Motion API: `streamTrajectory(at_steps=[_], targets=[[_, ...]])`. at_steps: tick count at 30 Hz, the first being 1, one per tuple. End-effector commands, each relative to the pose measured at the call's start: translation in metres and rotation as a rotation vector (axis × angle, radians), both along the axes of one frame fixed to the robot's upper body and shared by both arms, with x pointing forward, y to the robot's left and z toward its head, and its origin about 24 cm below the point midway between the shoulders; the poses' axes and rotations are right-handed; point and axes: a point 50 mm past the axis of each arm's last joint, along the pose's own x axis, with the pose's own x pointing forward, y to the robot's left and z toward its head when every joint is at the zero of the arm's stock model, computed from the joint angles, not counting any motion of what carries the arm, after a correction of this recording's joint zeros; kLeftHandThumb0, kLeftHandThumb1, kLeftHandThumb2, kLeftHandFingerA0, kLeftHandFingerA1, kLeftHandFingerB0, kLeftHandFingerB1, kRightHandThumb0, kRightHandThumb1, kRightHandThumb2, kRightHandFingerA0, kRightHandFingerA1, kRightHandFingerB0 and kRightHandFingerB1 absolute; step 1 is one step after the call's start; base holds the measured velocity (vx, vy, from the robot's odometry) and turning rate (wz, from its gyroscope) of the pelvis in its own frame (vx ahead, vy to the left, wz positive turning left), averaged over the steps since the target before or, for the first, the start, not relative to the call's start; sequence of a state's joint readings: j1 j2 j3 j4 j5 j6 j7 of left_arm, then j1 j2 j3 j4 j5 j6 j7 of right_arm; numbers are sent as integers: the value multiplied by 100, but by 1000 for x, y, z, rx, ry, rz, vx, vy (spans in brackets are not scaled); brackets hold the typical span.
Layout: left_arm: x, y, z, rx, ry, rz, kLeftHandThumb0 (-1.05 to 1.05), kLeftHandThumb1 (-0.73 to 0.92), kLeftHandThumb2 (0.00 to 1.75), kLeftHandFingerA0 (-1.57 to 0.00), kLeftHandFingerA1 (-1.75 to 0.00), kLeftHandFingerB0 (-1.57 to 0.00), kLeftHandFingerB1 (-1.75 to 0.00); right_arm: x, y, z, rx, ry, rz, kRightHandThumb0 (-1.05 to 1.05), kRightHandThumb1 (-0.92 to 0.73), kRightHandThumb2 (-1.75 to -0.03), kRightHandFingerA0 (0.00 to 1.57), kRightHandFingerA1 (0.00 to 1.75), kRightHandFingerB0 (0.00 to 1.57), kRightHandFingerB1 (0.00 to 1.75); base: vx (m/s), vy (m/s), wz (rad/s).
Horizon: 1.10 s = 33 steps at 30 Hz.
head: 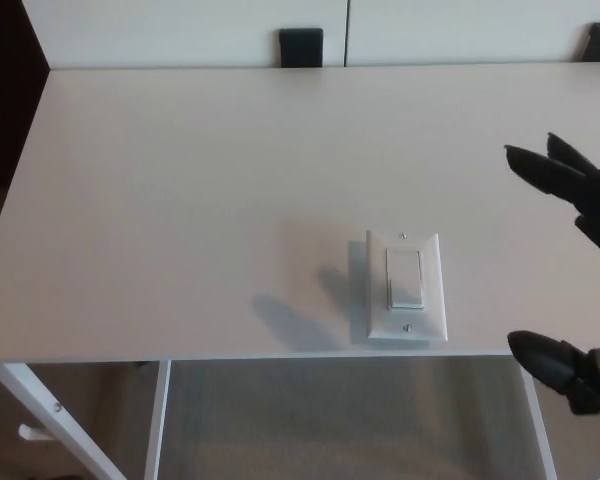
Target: The robot walk towards a table in front and then clicks the light switch button using the right hand's index finger
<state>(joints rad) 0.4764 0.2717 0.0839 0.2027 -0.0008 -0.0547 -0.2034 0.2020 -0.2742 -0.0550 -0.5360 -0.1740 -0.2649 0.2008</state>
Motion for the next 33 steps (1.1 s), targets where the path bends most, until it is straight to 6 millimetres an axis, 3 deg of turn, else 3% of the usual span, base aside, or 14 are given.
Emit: streamTrajectory(at_steps=[1,5,6,7,10,11,17,33], targets=[[1,7,0,94,21,-74,-17,58,57,-56,-43,-44,-38,44,-8,-35,-584,-23,-280,-90,-59,-92,0,0,9,24,0,0,0],[4,5,1,79,23,-72,-23,52,63,-51,-46,-42,-42,49,-8,-47,-634,24,-299,-93,-61,-93,0,0,7,16,0,0,0],[4,6,1,79,19,-72,-17,58,57,-54,-43,-45,-37,50,-7,-48,-648,24,-301,-96,-62,-93,0,0,7,14,0,0,0],[5,6,1,81,17,-73,-24,52,63,-51,-47,-42,-42,50,-6,-50,-663,29,-300,-97,-63,-94,0,0,6,12,0,0,0],[3,7,1,86,19,-77,-24,52,63,-51,-47,-42,-42,50,-4,-53,-676,33,-301,-97,-63,-94,0,0,6,12,0,0,0],[5,6,3,85,13,-83,-16,59,57,-53,-43,-43,-38,44,4,-60,-691,29,-285,-82,-56,-85,0,0,1,17,0,0,0],[6,6,4,95,14,-94,-17,59,57,-53,-42,-42,-38,38,14,-69,-694,14,-268,-94,-61,-92,0,0,8,12,0,0,0],[6,9,6,107,11,-105,-18,58,57,-55,-43,-45,-38,26,37,-96,-790,-2,-237,-92,-59,-94,0,0,7,18,0,0,0]])
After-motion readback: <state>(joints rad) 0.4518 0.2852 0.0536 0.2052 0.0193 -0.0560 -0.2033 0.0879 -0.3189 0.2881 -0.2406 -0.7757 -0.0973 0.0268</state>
